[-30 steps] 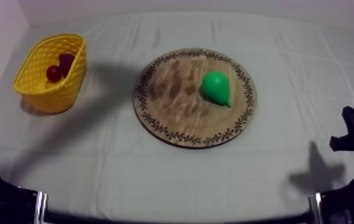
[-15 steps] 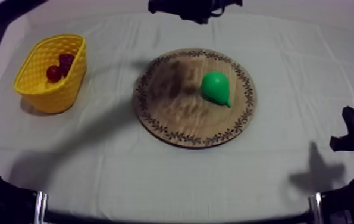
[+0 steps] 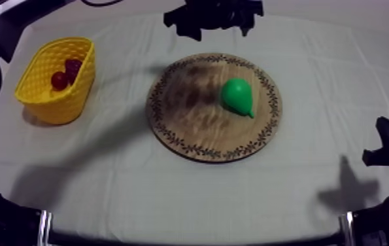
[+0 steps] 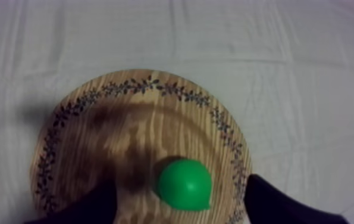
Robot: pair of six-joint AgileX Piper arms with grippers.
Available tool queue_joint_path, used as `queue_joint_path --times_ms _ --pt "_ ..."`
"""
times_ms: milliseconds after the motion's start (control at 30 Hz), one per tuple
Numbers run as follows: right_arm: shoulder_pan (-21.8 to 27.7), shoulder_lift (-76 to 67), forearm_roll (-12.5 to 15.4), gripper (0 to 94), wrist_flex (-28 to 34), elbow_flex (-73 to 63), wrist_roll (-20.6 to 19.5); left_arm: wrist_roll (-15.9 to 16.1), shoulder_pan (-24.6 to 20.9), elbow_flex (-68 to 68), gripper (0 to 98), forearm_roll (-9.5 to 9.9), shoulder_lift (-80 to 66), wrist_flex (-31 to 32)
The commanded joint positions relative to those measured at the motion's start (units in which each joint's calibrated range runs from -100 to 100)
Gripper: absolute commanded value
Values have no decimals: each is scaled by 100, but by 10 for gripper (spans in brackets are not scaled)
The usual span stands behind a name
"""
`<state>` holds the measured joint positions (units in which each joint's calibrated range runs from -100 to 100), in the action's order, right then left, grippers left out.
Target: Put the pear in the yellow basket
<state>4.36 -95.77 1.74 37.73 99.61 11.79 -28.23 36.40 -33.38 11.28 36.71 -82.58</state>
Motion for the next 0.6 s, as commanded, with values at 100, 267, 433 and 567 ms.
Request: queue_joint_path --times_ms 100,267,433,567 --pt "0 1 -1 5 1 5 1 -68 42 -18 949 -75 37 -265" --pt "0 1 -1 5 1 5 1 -61 48 24 958 -198 94 -361" --pt "0 1 -1 5 1 5 1 -102 73 46 960 -244 265 -379" --pt "0 1 -1 5 1 5 1 -166 110 42 960 -264 474 -382"
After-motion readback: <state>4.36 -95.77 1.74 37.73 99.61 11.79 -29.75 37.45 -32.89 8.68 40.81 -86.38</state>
